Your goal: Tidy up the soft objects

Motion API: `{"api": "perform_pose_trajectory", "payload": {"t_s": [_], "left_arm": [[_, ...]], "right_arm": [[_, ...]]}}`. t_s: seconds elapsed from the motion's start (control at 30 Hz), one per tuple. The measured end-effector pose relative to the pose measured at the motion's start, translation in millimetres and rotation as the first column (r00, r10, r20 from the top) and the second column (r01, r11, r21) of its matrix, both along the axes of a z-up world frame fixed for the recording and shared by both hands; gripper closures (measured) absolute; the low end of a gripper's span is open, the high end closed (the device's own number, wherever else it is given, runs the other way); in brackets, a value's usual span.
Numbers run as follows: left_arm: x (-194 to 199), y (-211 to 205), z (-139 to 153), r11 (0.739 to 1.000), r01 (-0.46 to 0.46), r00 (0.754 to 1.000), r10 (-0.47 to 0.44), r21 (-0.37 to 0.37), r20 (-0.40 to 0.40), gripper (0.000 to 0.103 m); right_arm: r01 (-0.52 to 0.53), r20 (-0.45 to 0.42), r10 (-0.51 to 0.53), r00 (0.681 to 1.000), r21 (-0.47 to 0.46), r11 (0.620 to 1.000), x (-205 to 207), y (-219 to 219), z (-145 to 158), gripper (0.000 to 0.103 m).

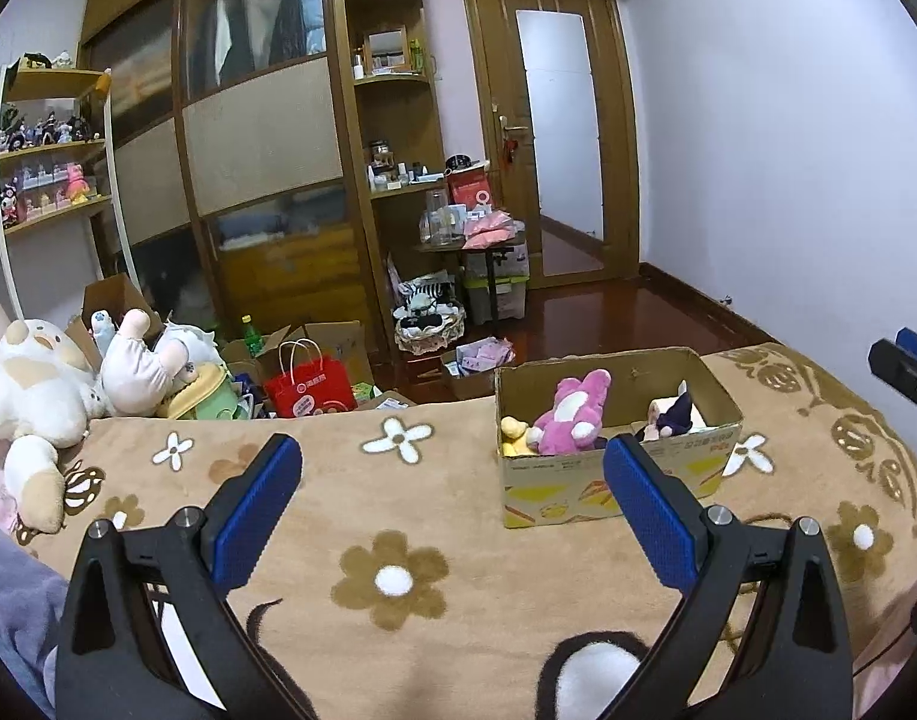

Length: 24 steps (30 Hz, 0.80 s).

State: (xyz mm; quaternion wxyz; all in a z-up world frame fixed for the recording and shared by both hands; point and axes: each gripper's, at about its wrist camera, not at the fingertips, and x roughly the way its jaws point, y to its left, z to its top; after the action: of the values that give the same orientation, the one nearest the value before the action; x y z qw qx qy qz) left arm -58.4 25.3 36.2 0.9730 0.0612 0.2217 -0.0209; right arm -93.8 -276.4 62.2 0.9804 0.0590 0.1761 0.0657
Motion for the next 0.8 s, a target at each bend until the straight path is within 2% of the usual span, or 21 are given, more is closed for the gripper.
{"api": "perform_pose_trajectory", "payload": {"t_s": [0.8], "left_arm": [[15.0,-7.5,-21.9,1.000,0.024,0.999,-0.024,0.012,-0.049,0.003]], "right_arm": [[0.028,-0.060,-0.030,0.998,-0.025,0.999,23.8,-4.8,-30.7,0.000]]}}
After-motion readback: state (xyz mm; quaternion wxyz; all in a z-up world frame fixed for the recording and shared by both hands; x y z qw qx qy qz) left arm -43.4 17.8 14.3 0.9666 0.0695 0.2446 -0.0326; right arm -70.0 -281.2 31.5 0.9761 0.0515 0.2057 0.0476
